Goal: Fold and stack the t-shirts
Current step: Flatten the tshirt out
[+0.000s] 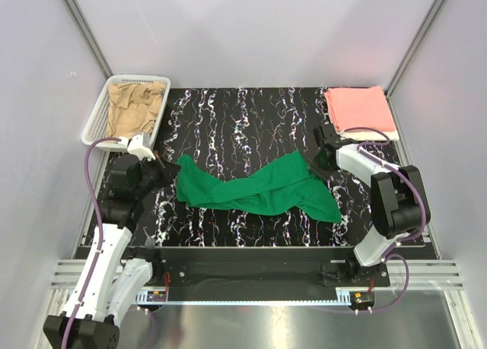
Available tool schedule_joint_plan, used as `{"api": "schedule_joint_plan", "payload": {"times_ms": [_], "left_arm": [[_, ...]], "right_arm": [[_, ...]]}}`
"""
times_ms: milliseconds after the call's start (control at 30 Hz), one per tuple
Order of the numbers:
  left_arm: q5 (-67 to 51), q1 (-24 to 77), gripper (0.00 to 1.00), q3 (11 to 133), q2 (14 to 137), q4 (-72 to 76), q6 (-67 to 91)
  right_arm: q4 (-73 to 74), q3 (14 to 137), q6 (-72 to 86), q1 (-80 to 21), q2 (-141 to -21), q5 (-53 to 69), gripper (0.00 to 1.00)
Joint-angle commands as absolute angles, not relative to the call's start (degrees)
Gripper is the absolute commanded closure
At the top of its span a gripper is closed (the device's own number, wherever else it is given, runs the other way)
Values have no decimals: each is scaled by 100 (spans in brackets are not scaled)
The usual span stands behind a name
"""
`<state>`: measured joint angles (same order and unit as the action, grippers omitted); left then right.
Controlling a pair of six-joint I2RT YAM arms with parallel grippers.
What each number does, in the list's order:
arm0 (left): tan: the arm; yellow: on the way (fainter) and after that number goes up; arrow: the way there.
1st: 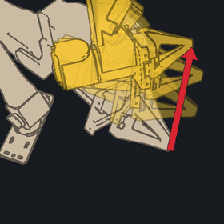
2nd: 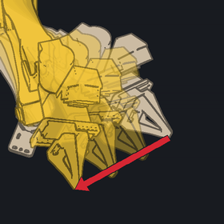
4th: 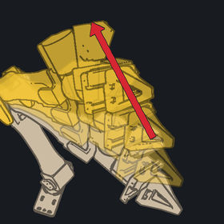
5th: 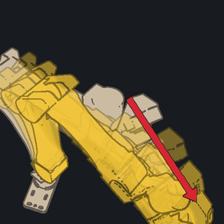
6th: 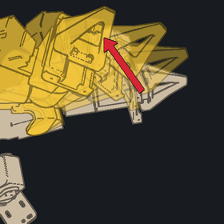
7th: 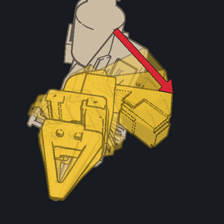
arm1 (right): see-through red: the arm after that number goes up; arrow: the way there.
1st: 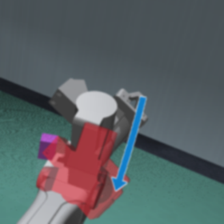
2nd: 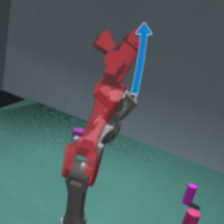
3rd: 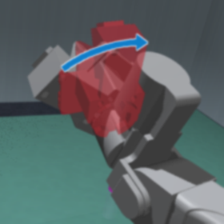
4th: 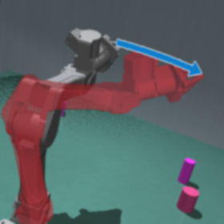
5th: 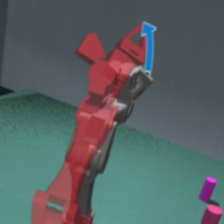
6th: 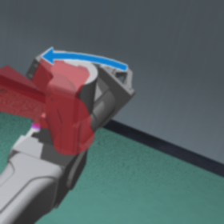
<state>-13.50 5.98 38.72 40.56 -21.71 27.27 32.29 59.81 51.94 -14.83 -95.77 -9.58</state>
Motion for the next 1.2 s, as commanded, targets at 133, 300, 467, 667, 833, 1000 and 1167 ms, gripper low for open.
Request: {"api": "schedule_joint_plan", "payload": {"times_ms": [133, 300, 467, 667, 833, 1000, 1167], "left_arm": [[-1582, 483, 100, 3841, 3973, -1828, 2769], [-1608, 475, 100, 3850, 3990, -1828, 2734], [-1573, 466, 100, 3850, 4008, -1846, 2725], [-1600, 431, 100, 3858, 4025, -1828, 2742], [-1644, 413, 100, 3858, 4069, -1819, 2751], [-1679, 413, 100, 3867, 4104, -1802, 2751], [-1714, 413, 100, 3867, 4148, -1793, 2760]], "right_arm": [[2751, 6012, 5353, -1477, -9527, -1107, 68], [2689, 6082, 5414, -1477, -9711, -1099, 68], [2698, 6091, 5528, -1477, -9738, -1072, 68], [2698, 5994, 5563, -1477, -9738, -1151, 65], [2663, 6003, 5555, -1477, -9914, -1187, 66], [2558, 6047, 5511, -1468, -9993, -1230, 72], [2549, 6073, 5467, -1477, -10020, -1283, 75]]}}
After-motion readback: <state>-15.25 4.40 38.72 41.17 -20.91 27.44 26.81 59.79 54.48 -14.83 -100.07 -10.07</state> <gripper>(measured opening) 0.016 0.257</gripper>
